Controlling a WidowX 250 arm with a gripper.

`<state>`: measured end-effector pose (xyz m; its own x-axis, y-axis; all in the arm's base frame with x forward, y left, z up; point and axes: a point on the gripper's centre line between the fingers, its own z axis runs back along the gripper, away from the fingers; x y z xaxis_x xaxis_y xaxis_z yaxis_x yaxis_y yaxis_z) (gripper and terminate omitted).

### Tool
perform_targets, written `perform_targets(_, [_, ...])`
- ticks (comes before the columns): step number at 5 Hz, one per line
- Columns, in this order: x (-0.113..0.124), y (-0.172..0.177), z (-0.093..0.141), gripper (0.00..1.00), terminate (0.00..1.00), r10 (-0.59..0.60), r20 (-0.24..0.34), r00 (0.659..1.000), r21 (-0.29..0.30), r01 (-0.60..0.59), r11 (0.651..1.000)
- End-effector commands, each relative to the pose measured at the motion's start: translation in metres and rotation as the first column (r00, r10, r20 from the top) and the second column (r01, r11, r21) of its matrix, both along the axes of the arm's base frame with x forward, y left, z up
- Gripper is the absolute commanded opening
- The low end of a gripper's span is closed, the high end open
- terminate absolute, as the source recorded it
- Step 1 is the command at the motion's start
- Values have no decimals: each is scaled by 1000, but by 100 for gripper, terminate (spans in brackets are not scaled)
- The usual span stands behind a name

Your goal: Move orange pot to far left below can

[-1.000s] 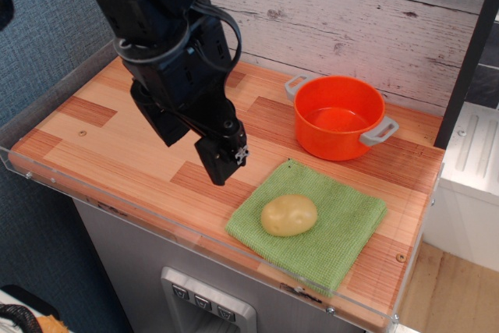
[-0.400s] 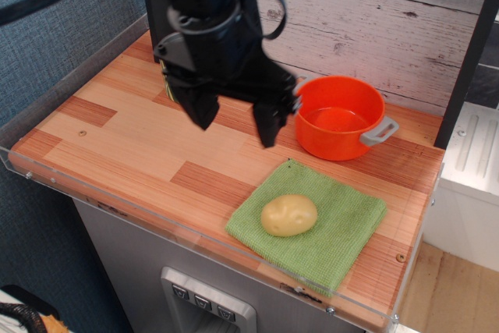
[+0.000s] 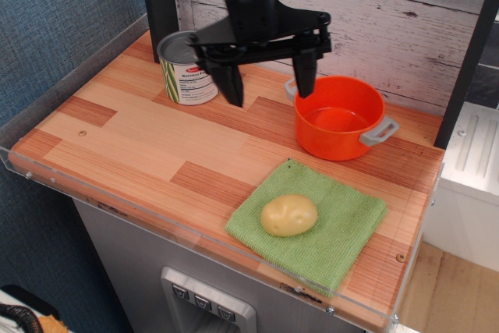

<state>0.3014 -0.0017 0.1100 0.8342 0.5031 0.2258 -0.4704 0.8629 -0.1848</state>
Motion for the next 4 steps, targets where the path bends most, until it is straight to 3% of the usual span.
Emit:
perform_targets(1, [48, 8, -14, 100, 0, 238, 32, 971, 30, -239, 971])
perform_targets(3, [63, 3, -49, 100, 0, 251, -37, 967, 54, -249, 967])
perform_targets(4, [62, 3, -64, 100, 0, 249, -69, 966, 36, -247, 968])
